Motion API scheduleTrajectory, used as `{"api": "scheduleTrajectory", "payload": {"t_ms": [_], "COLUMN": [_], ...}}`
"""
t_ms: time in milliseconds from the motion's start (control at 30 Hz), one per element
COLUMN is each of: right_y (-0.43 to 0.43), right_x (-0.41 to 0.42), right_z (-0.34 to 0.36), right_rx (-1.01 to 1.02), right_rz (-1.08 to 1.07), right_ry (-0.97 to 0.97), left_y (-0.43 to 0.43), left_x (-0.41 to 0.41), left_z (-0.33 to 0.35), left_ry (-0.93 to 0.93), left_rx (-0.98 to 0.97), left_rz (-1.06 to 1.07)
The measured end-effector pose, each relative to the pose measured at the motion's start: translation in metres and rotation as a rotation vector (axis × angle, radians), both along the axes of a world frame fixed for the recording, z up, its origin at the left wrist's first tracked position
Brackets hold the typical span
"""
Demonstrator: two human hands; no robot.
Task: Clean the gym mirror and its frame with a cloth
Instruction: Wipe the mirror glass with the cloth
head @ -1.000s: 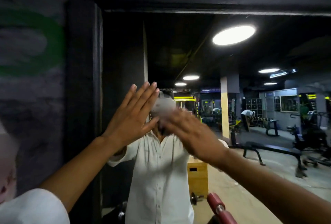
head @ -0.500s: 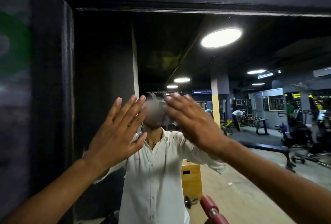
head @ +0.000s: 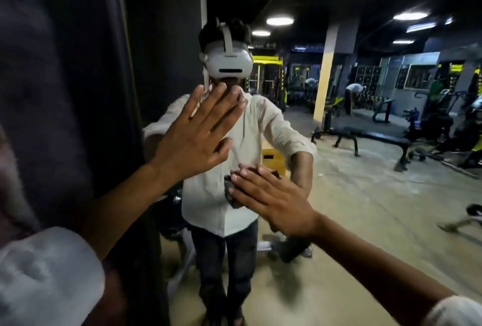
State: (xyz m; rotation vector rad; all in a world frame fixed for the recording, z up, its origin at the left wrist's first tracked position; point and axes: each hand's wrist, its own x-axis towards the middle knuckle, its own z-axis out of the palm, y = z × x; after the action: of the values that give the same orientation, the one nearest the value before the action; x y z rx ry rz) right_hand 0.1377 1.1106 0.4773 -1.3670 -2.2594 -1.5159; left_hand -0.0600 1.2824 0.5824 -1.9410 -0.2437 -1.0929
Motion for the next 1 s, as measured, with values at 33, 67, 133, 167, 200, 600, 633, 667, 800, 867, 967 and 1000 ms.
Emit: {"api": "scheduleTrajectory", "payload": {"t_ms": [33,67,133,167,200,600,633,667,800,867,967,1000], "right_y": [-0.001,-0.001,0.002,0.004,0.006,0.000,-0.001,-0.003,-0.018,-0.025,-0.038,-0.037], "right_x": [0.004,0.006,0.010,0.009,0.005,0.015,0.014,0.016,0.049,0.062,0.071,0.071], "right_z": [0.008,0.021,0.045,0.050,0.046,0.022,0.017,0.014,0.080,0.142,0.214,0.221], "right_rx": [0.015,0.058,0.172,0.232,0.264,0.212,0.191,0.142,0.113,0.325,0.569,0.584], "right_rz": [0.002,0.006,-0.005,-0.001,0.002,-0.009,-0.005,0.003,0.013,-0.001,0.046,0.064], "right_ry": [-0.052,-0.039,0.131,0.239,0.323,0.281,0.273,0.195,-0.002,0.258,0.602,0.639], "left_y": [0.001,0.001,0.004,0.004,0.004,0.004,0.005,0.004,-0.004,-0.013,-0.030,-0.035], "left_x": [-0.002,-0.002,-0.001,-0.001,-0.001,0.002,0.002,0.002,0.005,0.016,0.043,0.053], "left_z": [-0.007,-0.009,-0.010,-0.010,-0.011,-0.008,-0.008,-0.008,-0.005,0.006,0.039,0.051], "left_ry": [-0.001,-0.002,-0.002,-0.004,-0.008,-0.031,-0.039,-0.042,-0.087,-0.117,-0.133,-0.143], "left_rx": [-0.002,-0.001,-0.001,0.002,0.006,0.033,0.029,0.024,-0.016,-0.040,-0.047,-0.045], "left_rz": [-0.002,-0.006,-0.011,-0.013,-0.014,-0.052,-0.064,-0.073,-0.108,-0.116,-0.101,-0.101]}}
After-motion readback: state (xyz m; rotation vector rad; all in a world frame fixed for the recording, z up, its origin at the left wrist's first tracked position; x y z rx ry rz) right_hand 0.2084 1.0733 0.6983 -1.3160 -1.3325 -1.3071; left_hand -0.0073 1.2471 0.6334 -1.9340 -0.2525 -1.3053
